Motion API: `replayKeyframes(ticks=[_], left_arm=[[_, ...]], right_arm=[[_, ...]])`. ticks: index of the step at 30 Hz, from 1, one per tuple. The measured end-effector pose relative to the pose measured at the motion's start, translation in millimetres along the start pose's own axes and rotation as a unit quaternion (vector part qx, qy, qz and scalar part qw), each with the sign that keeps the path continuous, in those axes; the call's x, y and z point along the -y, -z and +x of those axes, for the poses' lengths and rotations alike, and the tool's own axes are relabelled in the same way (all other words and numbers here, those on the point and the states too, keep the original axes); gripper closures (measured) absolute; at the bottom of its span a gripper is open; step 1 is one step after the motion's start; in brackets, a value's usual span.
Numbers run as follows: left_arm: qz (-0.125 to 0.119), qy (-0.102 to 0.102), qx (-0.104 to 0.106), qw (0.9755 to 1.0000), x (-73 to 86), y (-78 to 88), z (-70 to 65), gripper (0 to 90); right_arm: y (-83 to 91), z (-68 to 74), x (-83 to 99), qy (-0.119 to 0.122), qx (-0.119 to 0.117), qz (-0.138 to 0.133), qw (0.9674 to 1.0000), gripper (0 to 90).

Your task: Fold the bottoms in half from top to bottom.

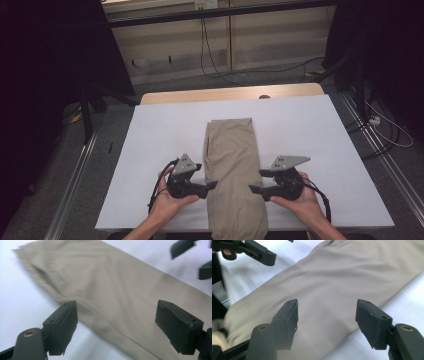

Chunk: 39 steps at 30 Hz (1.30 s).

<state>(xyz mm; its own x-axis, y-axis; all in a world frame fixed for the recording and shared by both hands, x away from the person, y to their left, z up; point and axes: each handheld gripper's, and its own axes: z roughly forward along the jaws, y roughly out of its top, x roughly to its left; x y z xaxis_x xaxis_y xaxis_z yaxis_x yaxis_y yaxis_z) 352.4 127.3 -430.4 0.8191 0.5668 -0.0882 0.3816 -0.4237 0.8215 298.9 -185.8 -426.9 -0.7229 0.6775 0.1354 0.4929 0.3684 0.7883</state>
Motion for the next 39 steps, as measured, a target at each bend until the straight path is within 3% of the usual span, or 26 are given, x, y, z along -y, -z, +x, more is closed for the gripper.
replayKeyframes(ticks=[3, 5, 6, 8, 11, 15, 19, 21, 22, 25, 27, 29, 32, 34, 37, 39], left_arm=[[-0.003, -0.002, -0.023, 0.9997, -9.8, -10.9, 21.5, 19.1], [0.001, 0.005, -0.036, 0.9993, -16.9, -18.8, 36.5, 18.3], [-0.009, 0.009, -0.041, 0.9991, -19.6, -22.3, 43.4, 17.6], [-0.011, 0.013, -0.044, 0.9989, -25.4, -28.9, 56.2, 18.0], [-0.008, 0.043, -0.039, 0.9983, -31.0, -38.5, 74.1, 20.2], [-0.013, 0.049, -0.051, 0.9974, -37.1, -50.4, 93.1, 19.0], [-0.004, 0.042, -0.066, 0.9969, -48.5, -64.7, 107.6, 16.6], [-0.007, 0.050, -0.056, 0.9971, -53.7, -73.6, 114.9, 14.5], [-0.002, 0.056, -0.050, 0.9971, -57.0, -78.3, 117.5, 15.0], [0.004, 0.048, -0.057, 0.9972, -64.8, -90.5, 124.6, 19.6], [0.000, 0.053, -0.058, 0.9969, -68.4, -97.3, 130.6, 22.8], [-0.002, 0.067, -0.053, 0.9964, -70.8, -104.0, 136.9, 24.7], [0.005, 0.068, -0.061, 0.9958, -72.6, -114.4, 144.6, 27.4], [0.010, 0.066, -0.066, 0.9956, -74.5, -119.6, 148.6, 28.7], [-0.009, 0.082, -0.067, 0.9944, -73.1, -126.1, 153.5, 31.4], [-0.002, 0.075, -0.083, 0.9937, -72.0, -130.8, 153.1, 36.4]], right_arm=[[-7.9, -20.0, -12.0, -0.009, 0.018, 0.000, 0.9998, 31.2], [-15.7, -33.5, -20.3, -0.002, 0.026, 0.007, 0.9996, 30.2], [-20.1, -39.4, -24.3, 0.003, 0.031, 0.013, 0.9994, 30.0], [-28.3, -50.4, -30.1, -0.004, 0.043, 0.010, 0.9990, 30.7], [-38.0, -65.5, -37.5, -0.017, 0.049, -0.012, 0.9986, 33.9], [-51.7, -86.0, -51.1, -0.027, 0.063, -0.020, 0.9974, 33.6], [-67.1, -108.7, -70.2, -0.030, 0.076, -0.021, 0.9965, 34.3], [-74.0, -120.7, -80.0, -0.035, 0.081, -0.024, 0.9958, 37.2], [-77.3, -126.1, -84.6, -0.032, 0.088, -0.023, 0.9953, 39.0], [-88.7, -143.1, -94.8, -0.039, 0.101, -0.022, 0.9939, 39.8], [-96.7, -153.9, -98.7, -0.043, 0.110, -0.008, 0.9929, 40.5], [-103.9, -165.4, -100.0, -0.052, 0.110, -0.003, 0.9926, 41.2], [-116.2, -178.2, -97.4, -0.070, 0.113, 0.011, 0.9911, 41.7], [-123.2, -182.9, -95.6, -0.076, 0.116, 0.015, 0.9902, 41.5], [-131.5, -186.6, -93.4, -0.081, 0.126, 0.012, 0.9887, 40.1], [-136.2, -188.0, -90.9, -0.082, 0.129, 0.017, 0.9881, 38.9]])
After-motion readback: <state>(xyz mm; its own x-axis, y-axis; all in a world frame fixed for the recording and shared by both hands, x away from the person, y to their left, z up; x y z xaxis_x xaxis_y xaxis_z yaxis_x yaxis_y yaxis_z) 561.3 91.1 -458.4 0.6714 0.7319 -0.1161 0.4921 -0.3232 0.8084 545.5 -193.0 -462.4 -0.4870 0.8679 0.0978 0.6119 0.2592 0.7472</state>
